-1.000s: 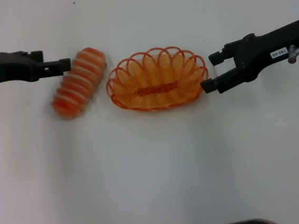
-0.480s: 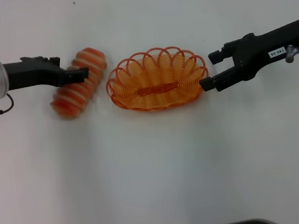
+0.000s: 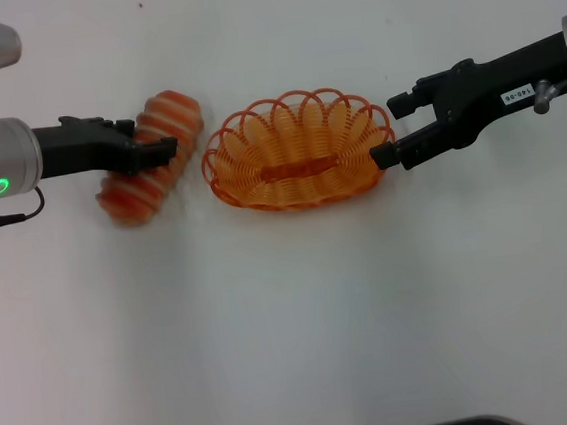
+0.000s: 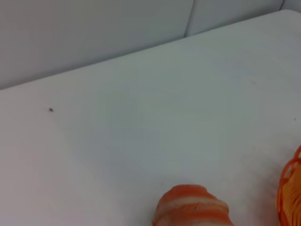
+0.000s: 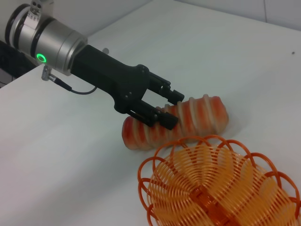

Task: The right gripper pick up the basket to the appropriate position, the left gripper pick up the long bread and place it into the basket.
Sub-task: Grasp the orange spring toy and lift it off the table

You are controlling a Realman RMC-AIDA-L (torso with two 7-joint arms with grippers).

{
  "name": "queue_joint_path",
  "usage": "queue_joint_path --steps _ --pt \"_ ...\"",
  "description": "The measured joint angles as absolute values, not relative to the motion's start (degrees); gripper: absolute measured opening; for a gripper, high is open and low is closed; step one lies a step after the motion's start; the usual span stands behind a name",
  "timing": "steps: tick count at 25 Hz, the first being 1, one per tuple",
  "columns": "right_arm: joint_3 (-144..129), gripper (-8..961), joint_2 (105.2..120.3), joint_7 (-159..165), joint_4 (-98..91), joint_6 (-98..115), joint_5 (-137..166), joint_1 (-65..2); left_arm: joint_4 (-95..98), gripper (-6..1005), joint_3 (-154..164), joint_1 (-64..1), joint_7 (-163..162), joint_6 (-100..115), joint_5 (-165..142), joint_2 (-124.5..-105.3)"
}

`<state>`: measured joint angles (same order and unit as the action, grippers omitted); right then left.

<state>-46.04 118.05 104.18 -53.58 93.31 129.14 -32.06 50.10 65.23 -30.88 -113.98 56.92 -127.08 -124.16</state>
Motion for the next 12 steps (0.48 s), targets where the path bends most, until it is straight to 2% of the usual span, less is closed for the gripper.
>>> queue_joint_path --steps 1,6,9,12 --pt "-46.0 955 118.05 104.2 -53.6 93.3 129.1 -32.1 49.8 868 65.3 -30.9 -114.0 56.8 -127.1 -124.14" --pt "-46.1 955 118.11 104.2 -53.6 93.4 129.1 -32.1 49.6 680 65.3 -30.8 -114.0 56.5 -127.1 -124.18" --pt "-46.1 955 118.12 104.2 -53.6 93.4 129.1 -32.2 49.9 471 65.4 -30.6 -114.0 57.0 -127.0 -124.23" --pt "-46.1 955 118.12 104.2 -53.6 93.4 129.1 -32.0 50.8 442 65.1 -30.1 -114.0 58.4 -125.3 -124.06"
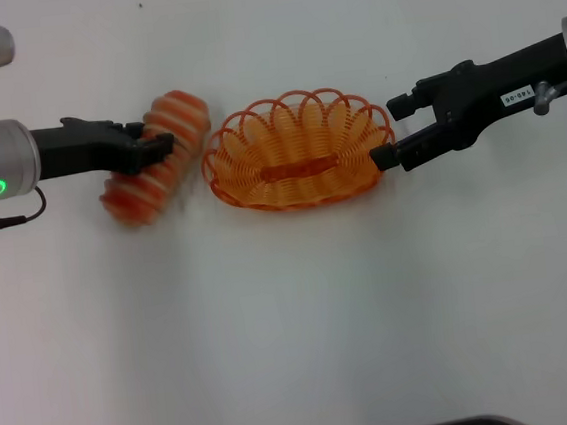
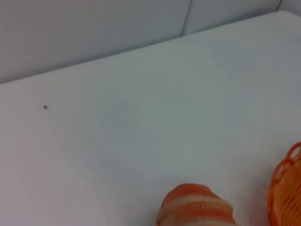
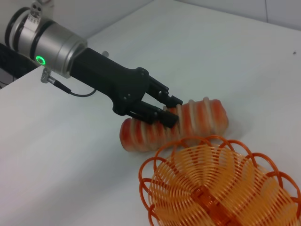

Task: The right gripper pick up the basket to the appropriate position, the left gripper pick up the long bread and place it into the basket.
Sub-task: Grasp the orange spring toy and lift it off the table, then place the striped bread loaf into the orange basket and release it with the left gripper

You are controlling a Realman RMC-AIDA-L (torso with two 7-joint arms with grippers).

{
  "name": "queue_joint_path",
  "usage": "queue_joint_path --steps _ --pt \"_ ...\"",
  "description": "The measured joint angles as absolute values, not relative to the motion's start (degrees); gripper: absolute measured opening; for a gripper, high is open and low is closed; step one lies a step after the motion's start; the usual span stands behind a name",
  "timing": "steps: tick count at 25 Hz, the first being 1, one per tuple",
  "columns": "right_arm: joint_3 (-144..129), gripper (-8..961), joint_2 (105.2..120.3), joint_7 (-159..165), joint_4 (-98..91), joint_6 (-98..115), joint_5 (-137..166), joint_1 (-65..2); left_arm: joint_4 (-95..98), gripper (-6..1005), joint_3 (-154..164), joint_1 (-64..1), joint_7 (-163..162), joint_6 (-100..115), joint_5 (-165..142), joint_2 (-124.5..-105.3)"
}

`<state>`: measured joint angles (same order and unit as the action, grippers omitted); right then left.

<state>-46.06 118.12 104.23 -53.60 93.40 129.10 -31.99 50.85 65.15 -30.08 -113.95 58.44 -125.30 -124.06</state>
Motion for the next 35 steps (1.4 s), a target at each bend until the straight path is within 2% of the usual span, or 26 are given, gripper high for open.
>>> queue_joint_path --steps 5,11,15,19,25,32,35 --pt "-46.0 955 118.09 104.2 -53.6 93.9 129.1 -31.6 56.4 403 62.6 -27.6 -113.9 62.9 -122.2 -123.92" --pt "-42.3 955 117.29 104.5 -53.5 98.7 129.1 -31.2 63.1 377 55.5 -26.3 -113.4 73.1 -118.0 -123.55" --pt "-39.8 955 116.91 103.9 -53.5 100.9 129.1 -30.7 62.9 352 53.7 -29.5 -112.9 80.0 -117.1 -122.76" --pt "-39.9 955 116.88 103.8 -53.1 101.4 129.2 -30.7 61.0 320 55.8 -33.1 -111.7 81.0 -117.1 -123.66" --pt "-40.6 955 117.09 103.7 -52.9 101.8 129.4 -30.6 49.4 258 60.1 -40.9 -108.9 76.0 -118.2 -123.62" --pt "-40.4 955 116.83 103.7 -52.5 102.1 130.3 -29.7 44.2 184 66.6 -45.4 -110.4 69.3 -118.8 -123.79" --pt "-40.4 955 116.71 103.6 -52.2 101.9 130.3 -29.6 44.1 227 68.5 -45.9 -111.6 68.5 -118.8 -123.87"
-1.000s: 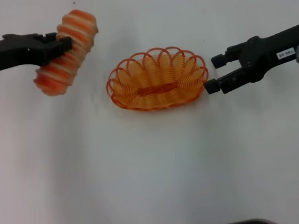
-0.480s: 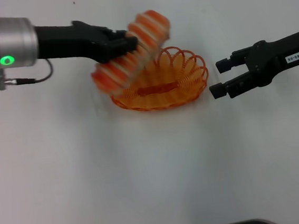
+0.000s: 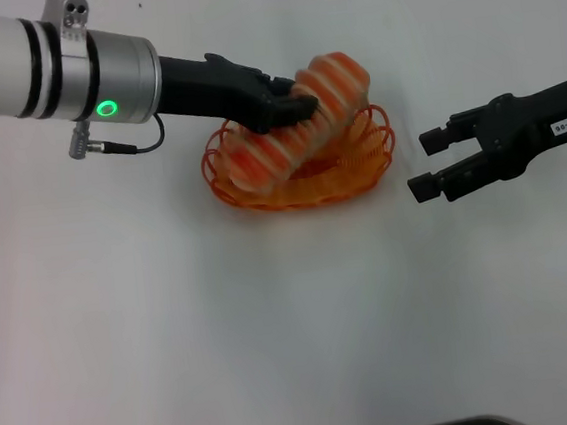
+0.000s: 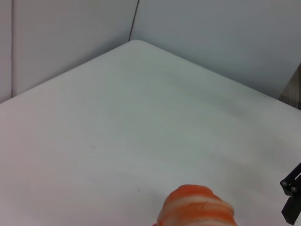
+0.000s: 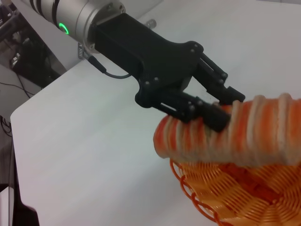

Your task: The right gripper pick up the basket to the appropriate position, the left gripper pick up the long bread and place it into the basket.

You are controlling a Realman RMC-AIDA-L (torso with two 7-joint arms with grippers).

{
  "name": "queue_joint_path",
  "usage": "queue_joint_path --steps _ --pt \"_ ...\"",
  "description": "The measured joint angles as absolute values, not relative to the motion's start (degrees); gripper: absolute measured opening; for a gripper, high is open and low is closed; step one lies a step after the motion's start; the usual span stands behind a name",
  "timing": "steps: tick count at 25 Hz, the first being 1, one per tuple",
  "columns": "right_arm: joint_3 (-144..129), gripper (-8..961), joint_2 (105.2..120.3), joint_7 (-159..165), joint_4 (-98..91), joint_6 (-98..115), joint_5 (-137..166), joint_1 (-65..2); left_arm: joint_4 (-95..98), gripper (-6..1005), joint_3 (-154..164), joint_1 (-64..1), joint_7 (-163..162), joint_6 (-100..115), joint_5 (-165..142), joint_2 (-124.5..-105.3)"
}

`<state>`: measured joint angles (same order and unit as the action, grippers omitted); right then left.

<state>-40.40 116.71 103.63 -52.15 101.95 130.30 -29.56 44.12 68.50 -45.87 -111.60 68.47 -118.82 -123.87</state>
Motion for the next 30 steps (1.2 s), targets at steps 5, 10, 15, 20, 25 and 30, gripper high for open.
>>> queue_joint_path --steps 5,10,15,20,25,30 --pt "-40.4 955 116.80 103.6 -52.1 101.9 130.3 -29.5 44.1 298 69.9 -45.8 -112.0 68.4 -118.8 -123.90" --pt "-40.3 955 116.94 103.1 -52.1 101.7 130.3 -29.6 45.2 441 69.2 -44.5 -112.0 68.7 -118.4 -123.90" --pt "-40.3 955 116.78 103.0 -51.7 101.5 130.3 -29.8 50.6 659 65.5 -40.7 -112.2 72.4 -118.3 -123.84" --pt "-39.8 955 116.61 103.0 -51.4 101.3 129.9 -29.6 54.9 818 56.0 -35.4 -111.3 81.1 -118.2 -122.74" --pt "-38.8 955 116.81 102.9 -51.3 100.3 129.8 -29.5 53.7 861 43.7 -30.0 -109.3 88.3 -118.2 -120.21" --pt "-38.3 955 117.17 102.8 -51.0 98.9 129.8 -29.5 47.8 861 35.8 -26.5 -106.7 93.0 -118.2 -116.83"
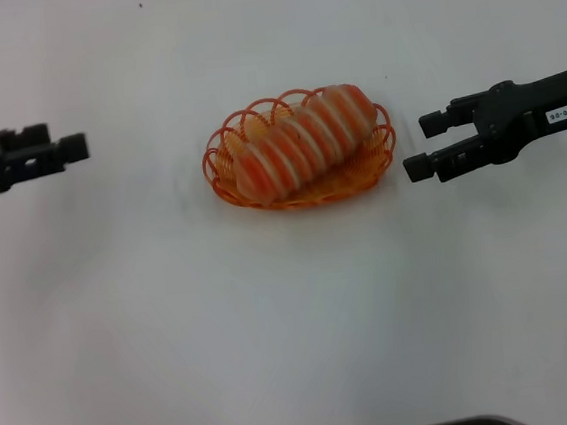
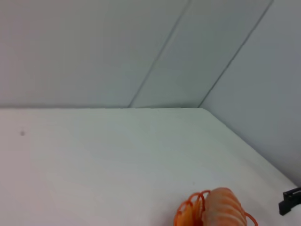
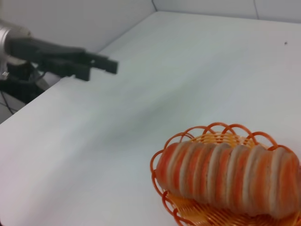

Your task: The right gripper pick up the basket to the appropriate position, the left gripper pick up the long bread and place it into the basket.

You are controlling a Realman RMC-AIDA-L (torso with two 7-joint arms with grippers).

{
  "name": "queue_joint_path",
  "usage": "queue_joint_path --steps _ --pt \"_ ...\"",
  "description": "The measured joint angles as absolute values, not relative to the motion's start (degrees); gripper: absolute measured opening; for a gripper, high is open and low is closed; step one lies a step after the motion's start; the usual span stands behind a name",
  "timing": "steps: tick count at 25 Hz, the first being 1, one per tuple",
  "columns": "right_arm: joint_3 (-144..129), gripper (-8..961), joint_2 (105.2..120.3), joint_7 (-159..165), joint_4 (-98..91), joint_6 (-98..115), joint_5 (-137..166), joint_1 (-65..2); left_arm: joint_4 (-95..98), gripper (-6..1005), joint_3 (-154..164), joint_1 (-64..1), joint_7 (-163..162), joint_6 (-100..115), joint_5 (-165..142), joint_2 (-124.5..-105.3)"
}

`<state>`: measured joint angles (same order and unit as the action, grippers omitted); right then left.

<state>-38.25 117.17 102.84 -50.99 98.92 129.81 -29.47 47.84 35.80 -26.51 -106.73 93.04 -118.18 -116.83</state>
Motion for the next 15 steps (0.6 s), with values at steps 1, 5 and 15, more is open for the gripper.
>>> queue_joint_path --steps 1,5,15 --pt "-38.1 955 117.19 102.8 -50.6 98.6 129.8 -29.5 46.3 861 34.9 -26.1 -105.9 94.0 -118.2 -116.24" --pt "-37.8 955 117.26 102.3 -49.4 97.3 129.8 -29.8 41.3 861 33.0 -25.5 -101.7 96.8 -118.2 -114.80" --pt "-37.2 955 117.33 99.9 -47.4 96.0 129.5 -30.2 40.0 861 33.9 -25.0 -100.3 96.7 -118.7 -114.32"
